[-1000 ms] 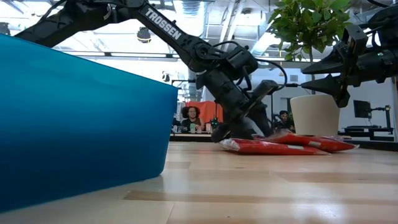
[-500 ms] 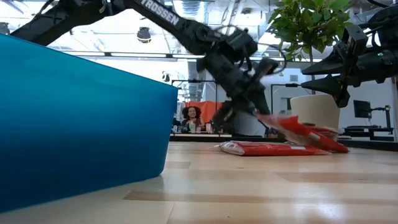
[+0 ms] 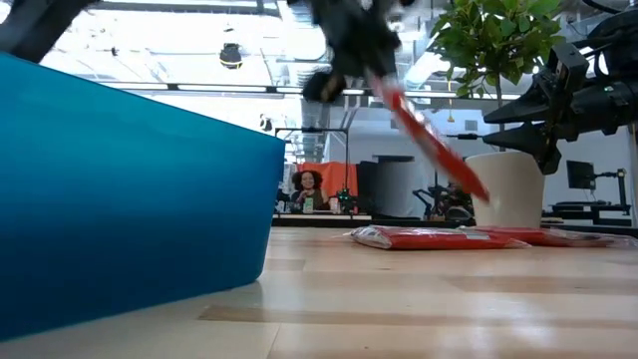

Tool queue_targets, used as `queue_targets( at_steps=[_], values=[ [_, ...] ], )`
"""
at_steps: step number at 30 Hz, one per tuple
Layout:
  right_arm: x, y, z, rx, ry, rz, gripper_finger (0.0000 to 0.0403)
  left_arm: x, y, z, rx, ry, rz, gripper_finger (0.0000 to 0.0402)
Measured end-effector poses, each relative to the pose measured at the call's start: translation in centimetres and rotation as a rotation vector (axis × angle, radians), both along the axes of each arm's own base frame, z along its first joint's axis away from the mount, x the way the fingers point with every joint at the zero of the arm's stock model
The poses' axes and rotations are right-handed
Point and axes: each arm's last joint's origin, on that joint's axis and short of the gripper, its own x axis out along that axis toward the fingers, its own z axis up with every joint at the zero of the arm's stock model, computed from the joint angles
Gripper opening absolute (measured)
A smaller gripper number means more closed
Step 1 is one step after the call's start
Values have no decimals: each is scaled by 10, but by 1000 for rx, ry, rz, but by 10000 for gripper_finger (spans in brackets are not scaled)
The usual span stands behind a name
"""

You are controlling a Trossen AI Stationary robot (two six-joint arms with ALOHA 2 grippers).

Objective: Sort popcorn bags into baskets
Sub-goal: Put the red popcorn bag into the blue bin

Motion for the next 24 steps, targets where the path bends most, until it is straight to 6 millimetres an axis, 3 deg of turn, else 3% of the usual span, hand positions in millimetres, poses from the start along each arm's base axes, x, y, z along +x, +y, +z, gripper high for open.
queue_targets(
  at_steps=[4, 10, 17, 24],
  values=[
    [0, 0, 0, 0, 1, 0, 194, -23, -35, 33, 15, 7, 21, 0],
    [0, 0, 0, -2, 1, 0, 199, -68, -94, 66, 8, 83, -32, 0],
    [0, 0, 0, -2, 1, 0, 193, -106, -149, 78, -34, 195, -53, 0],
    [0, 0, 0, 1, 0, 0, 195, -129, -193, 74, -2, 248, 223, 0]
  ],
)
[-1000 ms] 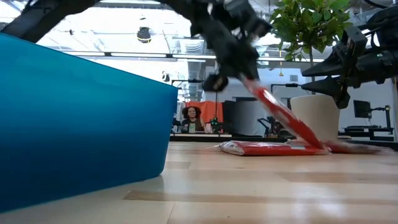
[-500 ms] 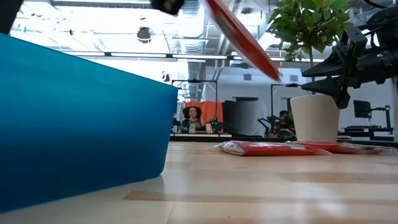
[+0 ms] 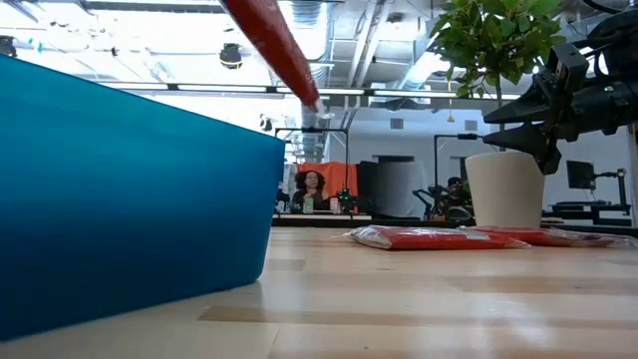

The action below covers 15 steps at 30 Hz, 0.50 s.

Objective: Sort popcorn bags into baskets
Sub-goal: Put the red popcorn bag into the blue bin

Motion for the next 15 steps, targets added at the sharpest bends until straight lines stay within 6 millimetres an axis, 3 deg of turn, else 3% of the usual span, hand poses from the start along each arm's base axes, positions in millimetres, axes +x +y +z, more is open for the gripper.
queue_targets(
  at_steps=[10, 15],
  values=[
    [0, 0, 0, -1, 0, 0, 194, -48, -68, 2, -48, -102, 348, 0],
    [0, 0, 0, -2, 1, 0, 192, -67, -88, -12, -52, -92, 430, 0]
  ],
)
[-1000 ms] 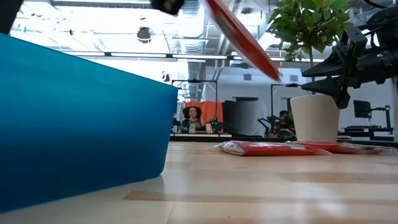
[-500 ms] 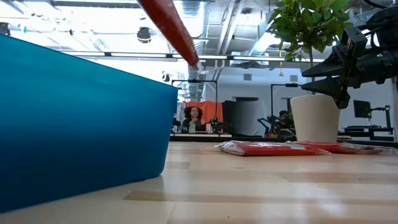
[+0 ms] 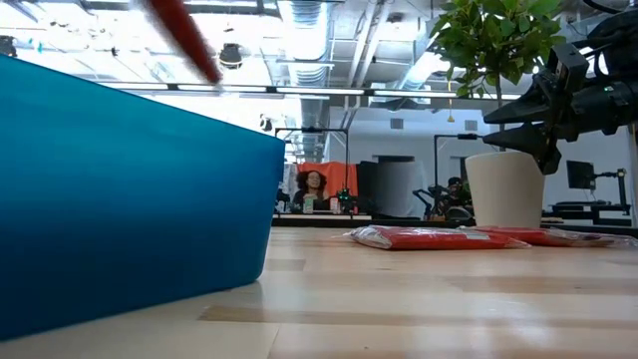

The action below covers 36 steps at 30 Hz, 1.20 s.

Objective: Sort popcorn bags into baskets
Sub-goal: Put the red popcorn bag into the blue bin

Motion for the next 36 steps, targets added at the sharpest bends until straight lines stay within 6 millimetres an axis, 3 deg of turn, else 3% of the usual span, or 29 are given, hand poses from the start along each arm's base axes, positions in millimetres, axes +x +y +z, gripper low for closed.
queue_targets(
  at_steps=[7, 17, 26, 30, 36],
  values=[
    [0, 0, 0, 1, 0, 0, 198, -8, -13, -28, 46, 16, -16, 0],
    [0, 0, 0, 2, -1, 0, 192, 1, -26, -75, -4, -42, -33, 0],
    [0, 0, 0, 3, -1, 0, 200, 1, -25, -94, -50, 20, -27, 5],
    [0, 0, 0, 3, -2, 0, 201, 3, -21, -95, -49, 47, -38, 40],
    [0, 0, 0, 3, -2, 0, 196, 8, -16, -95, -43, 49, -23, 131]
  ],
)
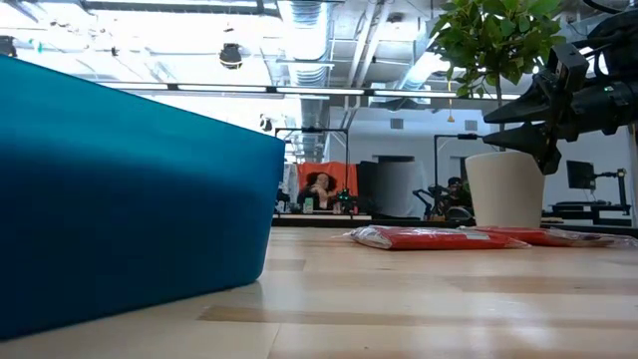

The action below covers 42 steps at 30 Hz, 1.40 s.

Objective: Sort popcorn bags into baskets
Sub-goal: Put the red popcorn bag into the blue bin

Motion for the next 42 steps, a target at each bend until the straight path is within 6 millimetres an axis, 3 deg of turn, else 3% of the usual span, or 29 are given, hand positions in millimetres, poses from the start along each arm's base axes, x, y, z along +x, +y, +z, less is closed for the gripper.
queue_targets(
  at_steps=[4, 8, 14, 20, 24, 28, 32, 36, 42],
  values=[
    [0, 0, 0, 0, 0, 0, 198, 1, 10, 6, 8, 6, 17, 187],
    [0, 0, 0, 0, 0, 0, 203, 4, 41, 28, 112, -48, 33, 219],
    [0, 0, 0, 0, 0, 0, 206, 29, 123, 56, 374, -51, -59, 227],
    [0, 0, 0, 0, 0, 0, 204, 70, 217, 60, 441, -42, -168, 241],
    [0, 0, 0, 14, -4, -3, 207, 84, 260, 37, 372, -97, -158, 264],
    [0, 0, 0, 14, -4, -3, 210, 87, 284, 3, 303, -149, -87, 278],
    [0, 0, 0, 14, -4, -3, 208, 93, 288, -33, 216, -272, -4, 281],
    [0, 0, 0, 15, -5, -3, 208, 97, 283, -65, 166, -248, 39, 281],
    [0, 0, 0, 17, -5, -3, 212, 116, 277, -91, 152, -266, 36, 281]
  ],
)
